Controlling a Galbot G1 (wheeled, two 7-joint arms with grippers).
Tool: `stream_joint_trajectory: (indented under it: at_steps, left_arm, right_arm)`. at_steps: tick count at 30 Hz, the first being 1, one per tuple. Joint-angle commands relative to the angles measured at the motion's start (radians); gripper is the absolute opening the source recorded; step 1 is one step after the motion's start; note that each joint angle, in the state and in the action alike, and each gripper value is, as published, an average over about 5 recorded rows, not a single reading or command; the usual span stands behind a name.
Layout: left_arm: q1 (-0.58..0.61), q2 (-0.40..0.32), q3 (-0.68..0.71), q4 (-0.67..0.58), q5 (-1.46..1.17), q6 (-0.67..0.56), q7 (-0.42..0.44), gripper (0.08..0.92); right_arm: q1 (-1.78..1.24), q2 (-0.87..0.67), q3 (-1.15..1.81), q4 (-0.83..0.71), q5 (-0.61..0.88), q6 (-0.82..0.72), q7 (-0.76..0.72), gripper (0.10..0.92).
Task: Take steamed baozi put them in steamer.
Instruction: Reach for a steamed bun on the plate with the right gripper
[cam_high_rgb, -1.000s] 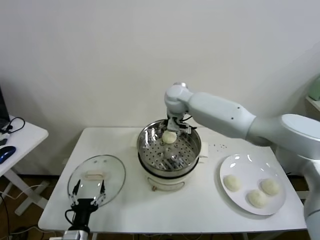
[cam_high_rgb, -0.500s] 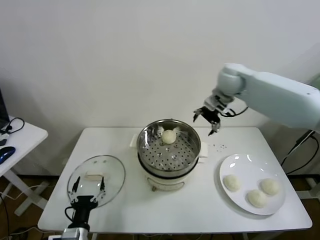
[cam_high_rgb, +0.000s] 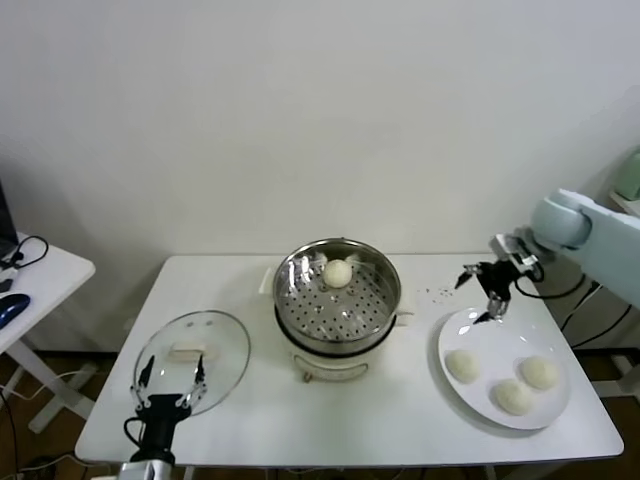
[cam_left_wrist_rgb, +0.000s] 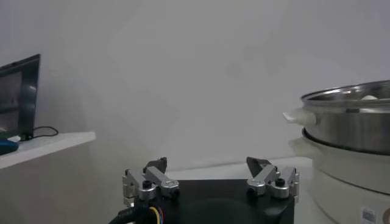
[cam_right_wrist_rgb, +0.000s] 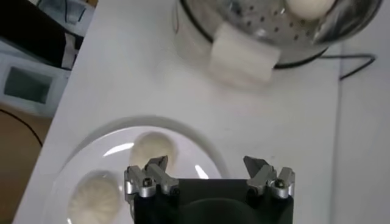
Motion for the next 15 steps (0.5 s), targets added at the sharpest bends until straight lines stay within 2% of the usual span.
stream_joint_trajectory:
  at_steps: [1, 15]
  left_arm:
    - [0.01, -0.003, -0.003, 0.002, 0.0, -0.007, -0.002, 0.823]
    - [0.02, -0.007, -0.012, 0.023, 0.0, -0.021, -0.003, 0.823]
  right_arm:
    - [-0.246, -0.059, 0.115, -0.007, -0.038, -0.026, 0.038, 0.823]
    - [-0.284, 0.034, 0.118, -0.058, -0.05, -0.025, 0.067, 0.823]
